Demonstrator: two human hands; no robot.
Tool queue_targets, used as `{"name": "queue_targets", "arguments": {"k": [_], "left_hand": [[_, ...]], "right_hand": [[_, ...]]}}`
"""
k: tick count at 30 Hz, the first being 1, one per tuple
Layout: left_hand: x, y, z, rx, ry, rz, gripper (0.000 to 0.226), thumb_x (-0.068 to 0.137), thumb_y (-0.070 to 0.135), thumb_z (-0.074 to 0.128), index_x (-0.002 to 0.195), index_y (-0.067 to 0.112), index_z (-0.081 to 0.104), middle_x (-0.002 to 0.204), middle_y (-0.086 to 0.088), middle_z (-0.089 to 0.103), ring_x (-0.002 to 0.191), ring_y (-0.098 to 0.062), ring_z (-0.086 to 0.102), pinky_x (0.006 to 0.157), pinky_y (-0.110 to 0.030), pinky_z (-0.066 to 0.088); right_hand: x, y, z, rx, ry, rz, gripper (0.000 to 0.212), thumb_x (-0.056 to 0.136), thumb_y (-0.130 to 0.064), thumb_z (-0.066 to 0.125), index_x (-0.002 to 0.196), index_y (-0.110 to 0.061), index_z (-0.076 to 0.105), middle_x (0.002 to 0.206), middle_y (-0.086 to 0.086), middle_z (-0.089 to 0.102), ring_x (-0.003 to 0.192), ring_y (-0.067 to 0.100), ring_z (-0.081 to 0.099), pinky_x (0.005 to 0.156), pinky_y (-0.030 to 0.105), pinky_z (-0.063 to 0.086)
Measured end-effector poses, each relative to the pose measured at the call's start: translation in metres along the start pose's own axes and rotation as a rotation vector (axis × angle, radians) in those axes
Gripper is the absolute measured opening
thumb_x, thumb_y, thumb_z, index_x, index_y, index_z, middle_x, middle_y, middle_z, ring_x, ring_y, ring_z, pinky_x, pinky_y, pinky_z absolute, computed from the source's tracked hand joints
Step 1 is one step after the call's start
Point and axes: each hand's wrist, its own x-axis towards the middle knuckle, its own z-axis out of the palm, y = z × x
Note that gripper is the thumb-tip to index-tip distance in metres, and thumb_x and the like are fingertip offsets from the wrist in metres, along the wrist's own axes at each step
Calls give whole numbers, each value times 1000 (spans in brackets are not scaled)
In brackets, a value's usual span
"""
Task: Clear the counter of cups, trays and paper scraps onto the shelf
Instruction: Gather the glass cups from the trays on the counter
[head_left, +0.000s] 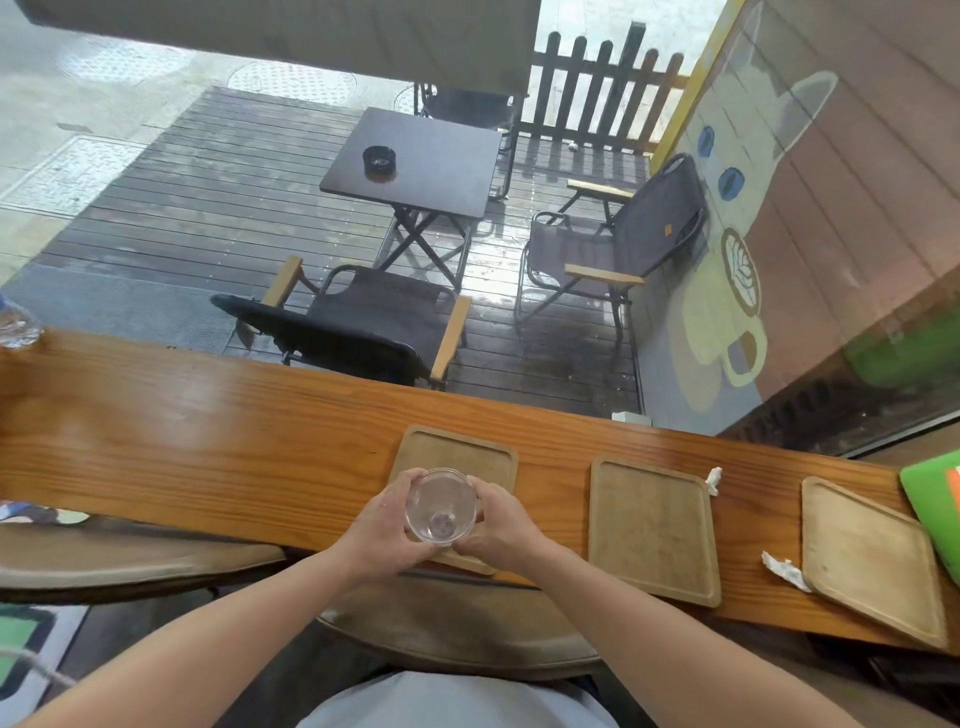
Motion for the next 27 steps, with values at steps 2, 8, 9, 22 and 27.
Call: {"name": "queue_targets", "arguments": {"k": [2, 8, 9, 22, 27], "left_hand": [[0, -2, 1, 6, -1, -4, 90, 67, 56, 85, 140, 28, 40, 128, 18, 55, 117, 2, 52, 98, -16, 42], [2, -7, 3, 25, -13, -19, 90, 65, 62, 83, 139, 34, 39, 128, 20, 54, 117, 2, 53, 99, -20, 45], [2, -8, 3, 27, -14, -23, 91, 65, 62, 84, 139, 34, 38, 128, 19, 54, 118, 1, 53, 101, -22, 45], [5, -27, 1, 17, -64, -186, 122, 55, 52, 91, 154, 24, 23, 150, 3, 43, 125, -14, 52, 105, -41, 50], [6, -38, 4, -15, -14, -245, 114, 60, 32, 96, 152, 17, 30, 150, -2, 45, 124, -18, 55, 97, -39, 55]], "right_hand": [[1, 2, 2, 11, -10, 24, 65, 68, -22, 86, 127, -23, 58, 122, 2, 61, 111, 18, 58, 96, 38, 51], [4, 5, 5, -26, -45, 70, 83, 69, -32, 85, 141, -14, 49, 132, 6, 55, 124, 22, 52, 104, 36, 45], [4, 6, 5, -25, -51, 76, 87, 69, -34, 86, 144, -13, 46, 135, 7, 54, 126, 22, 50, 105, 36, 44], [-1, 24, 8, 72, -66, 228, 117, 73, -23, 88, 159, -16, 9, 154, 5, 37, 131, 26, 48, 105, 42, 48], [-4, 38, 10, 103, -80, 264, 109, 75, -16, 85, 159, -18, 15, 151, 7, 40, 122, 22, 54, 85, 24, 52]]}}
